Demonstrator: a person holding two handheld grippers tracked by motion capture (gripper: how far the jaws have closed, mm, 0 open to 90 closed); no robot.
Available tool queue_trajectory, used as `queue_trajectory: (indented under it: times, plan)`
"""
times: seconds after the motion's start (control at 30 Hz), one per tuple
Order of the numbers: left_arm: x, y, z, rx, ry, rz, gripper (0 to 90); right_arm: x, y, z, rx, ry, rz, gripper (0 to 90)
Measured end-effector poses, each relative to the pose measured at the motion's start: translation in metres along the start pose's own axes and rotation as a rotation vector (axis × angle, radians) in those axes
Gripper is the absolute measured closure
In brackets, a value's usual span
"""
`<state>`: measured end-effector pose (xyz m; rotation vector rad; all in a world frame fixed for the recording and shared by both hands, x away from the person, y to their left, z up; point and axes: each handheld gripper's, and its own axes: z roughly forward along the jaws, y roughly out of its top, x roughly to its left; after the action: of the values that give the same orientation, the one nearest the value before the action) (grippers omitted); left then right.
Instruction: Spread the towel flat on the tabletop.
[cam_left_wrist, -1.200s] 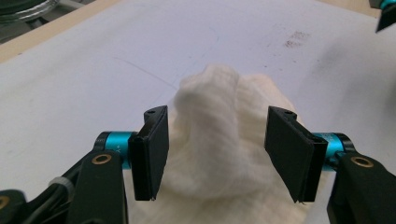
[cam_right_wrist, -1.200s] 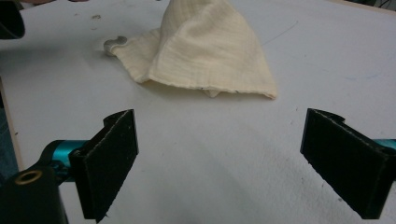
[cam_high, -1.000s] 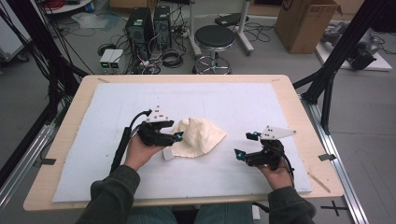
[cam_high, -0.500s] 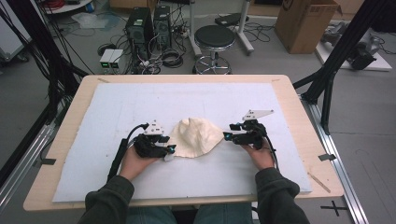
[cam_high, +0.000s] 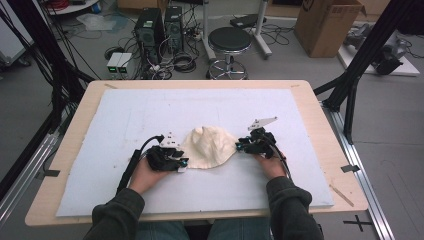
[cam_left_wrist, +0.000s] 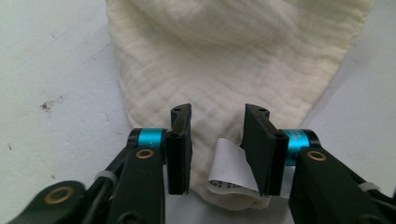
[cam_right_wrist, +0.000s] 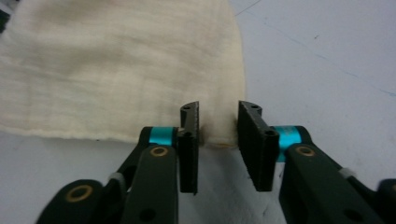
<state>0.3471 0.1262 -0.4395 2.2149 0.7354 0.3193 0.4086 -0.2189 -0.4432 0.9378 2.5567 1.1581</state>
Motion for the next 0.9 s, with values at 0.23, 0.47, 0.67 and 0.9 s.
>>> queue_trajectory:
  times: [0.23, 0.47, 0.67, 0.9]
  plan:
    - [-0.005, 0.001, 0.001, -0.004, 0.002, 0.026, 85.1, 0.001, 0.000, 0.000, 0.001, 0.036, 0.011, 82.8]
    - [-0.006, 0.004, -0.011, -0.040, 0.004, 0.025, 88.1, 0.006, 0.003, -0.013, -0.023, 0.040, -0.001, 82.9]
    - [-0.009, 0.008, -0.033, -0.069, 0.014, 0.048, 88.2, 0.017, 0.006, -0.041, -0.083, 0.047, -0.037, 82.9]
    - [-0.025, 0.008, -0.071, -0.096, 0.046, 0.095, 88.1, 0.045, 0.003, -0.073, -0.117, 0.062, -0.095, 82.7]
